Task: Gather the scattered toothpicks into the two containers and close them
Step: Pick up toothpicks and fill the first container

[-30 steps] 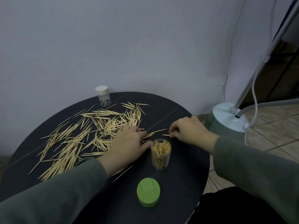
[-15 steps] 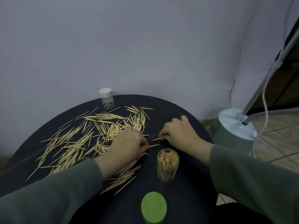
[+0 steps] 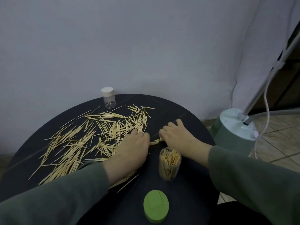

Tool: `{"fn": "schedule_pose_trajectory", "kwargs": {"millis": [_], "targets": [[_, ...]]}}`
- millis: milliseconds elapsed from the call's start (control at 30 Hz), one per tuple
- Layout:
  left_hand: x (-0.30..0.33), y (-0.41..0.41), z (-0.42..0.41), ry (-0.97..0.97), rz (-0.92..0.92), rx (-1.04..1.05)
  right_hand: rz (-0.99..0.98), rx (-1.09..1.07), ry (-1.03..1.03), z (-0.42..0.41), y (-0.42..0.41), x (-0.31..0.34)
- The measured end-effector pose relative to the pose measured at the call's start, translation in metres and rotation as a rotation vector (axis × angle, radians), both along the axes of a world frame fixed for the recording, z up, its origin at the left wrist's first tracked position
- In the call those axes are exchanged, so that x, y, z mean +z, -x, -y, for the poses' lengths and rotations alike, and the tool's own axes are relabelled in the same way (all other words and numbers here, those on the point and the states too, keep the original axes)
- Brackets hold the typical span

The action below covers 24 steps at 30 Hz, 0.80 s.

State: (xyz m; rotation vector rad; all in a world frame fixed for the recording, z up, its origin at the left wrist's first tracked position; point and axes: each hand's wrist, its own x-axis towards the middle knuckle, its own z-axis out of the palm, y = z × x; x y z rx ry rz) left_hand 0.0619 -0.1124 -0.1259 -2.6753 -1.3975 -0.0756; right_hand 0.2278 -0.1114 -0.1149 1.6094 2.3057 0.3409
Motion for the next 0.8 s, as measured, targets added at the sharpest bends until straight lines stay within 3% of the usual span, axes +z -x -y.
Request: {"fn": "schedule_pose_trajectory", "kwargs": {"millis": [133,267,400,667,800], "targets": [[0.003,0.009,-0.005,-0.016,0.179,0.011,-0.127,-0.007,-0.051,0.002,-0.005,0.001],[0.007,0.015,-0.008,-0.035,0.189,0.009,-0.179,-0.007,-0.091,0.006,-0.010,0.003],[0.010,0.018,-0.009,-0.096,0.131,-0.022,-0.145,-0.036,-0.118,0.009,-0.013,0.004],[0.011,0.015,-0.002,-0.096,0.217,0.003,0.019,-0.116,-0.101,0.013,0.003,0.005],[0.011,0.013,0.003,-0.014,0.374,0.042,-0.162,-0.159,-0.067,0.012,0.002,0.008]]}}
